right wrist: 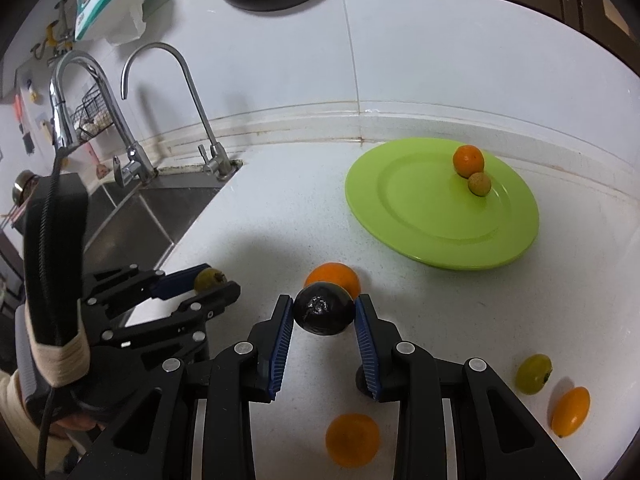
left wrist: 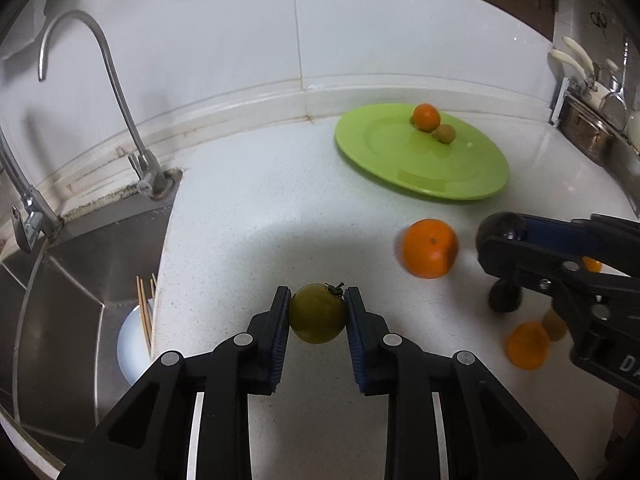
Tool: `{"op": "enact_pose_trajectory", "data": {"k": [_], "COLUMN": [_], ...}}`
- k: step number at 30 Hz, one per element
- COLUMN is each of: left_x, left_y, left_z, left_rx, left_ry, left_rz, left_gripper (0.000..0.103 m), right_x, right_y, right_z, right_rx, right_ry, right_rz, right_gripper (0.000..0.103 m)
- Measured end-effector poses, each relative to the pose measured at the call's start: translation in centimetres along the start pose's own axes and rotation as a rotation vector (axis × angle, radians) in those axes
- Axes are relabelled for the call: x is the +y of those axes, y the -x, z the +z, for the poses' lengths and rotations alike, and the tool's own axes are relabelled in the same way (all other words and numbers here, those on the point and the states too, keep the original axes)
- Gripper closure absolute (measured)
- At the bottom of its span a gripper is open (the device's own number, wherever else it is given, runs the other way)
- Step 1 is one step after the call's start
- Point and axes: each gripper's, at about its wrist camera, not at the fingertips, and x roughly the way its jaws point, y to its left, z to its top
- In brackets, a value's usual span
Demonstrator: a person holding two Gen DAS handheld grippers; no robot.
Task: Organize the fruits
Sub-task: 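Carry the lime and plum over the green plate with both tools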
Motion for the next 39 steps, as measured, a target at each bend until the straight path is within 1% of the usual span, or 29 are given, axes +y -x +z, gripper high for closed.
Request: {"op": "enact_pose_trajectory", "data": {"k": [6, 12, 21, 28, 33, 39], "left_x": [-0.1, -0.9, -2.8, -4.4, -5.5, -6.7], "left_y": [2.0, 3.7, 4.8, 4.0, 2.8, 0.3], "left_z": [0.7, 2.0, 4.9, 7.8, 9.8, 11.6], "left_rx": [-0.032, -0.084, -0.143, -0.16, -0.161, -0.13], "left_ry": [-0.001, -0.024, -0.063, -0.095, -0.112, -0.125], "left_rz": [-0.017, -0.035, -0.077, -0.116, -0.139, -0.166], "left_gripper": [0.076, 0.076, 0.076, 0.076, 0.076, 0.076], "right_x": [0.1, 0.0, -2.3, -4.7, -6.2, -8.2], "right_y": [1.4, 3.2, 5.1, 5.4, 5.0, 2.8], "right_z": [0.2, 1.0, 2.8, 4.7, 5.9, 7.2], "right_rx": [-0.028, -0.06, -0.101, -0.108, -0.099, -0.038], "right_ry": [0.011, 0.031, 0.017, 0.043, 0.057, 0.07], "right_rz": [-0.007, -0.018, -0.036, -0.085, -0.093, -0.079], "right_gripper": [0.07, 0.07, 0.07, 0.07, 0.07, 0.07]}}
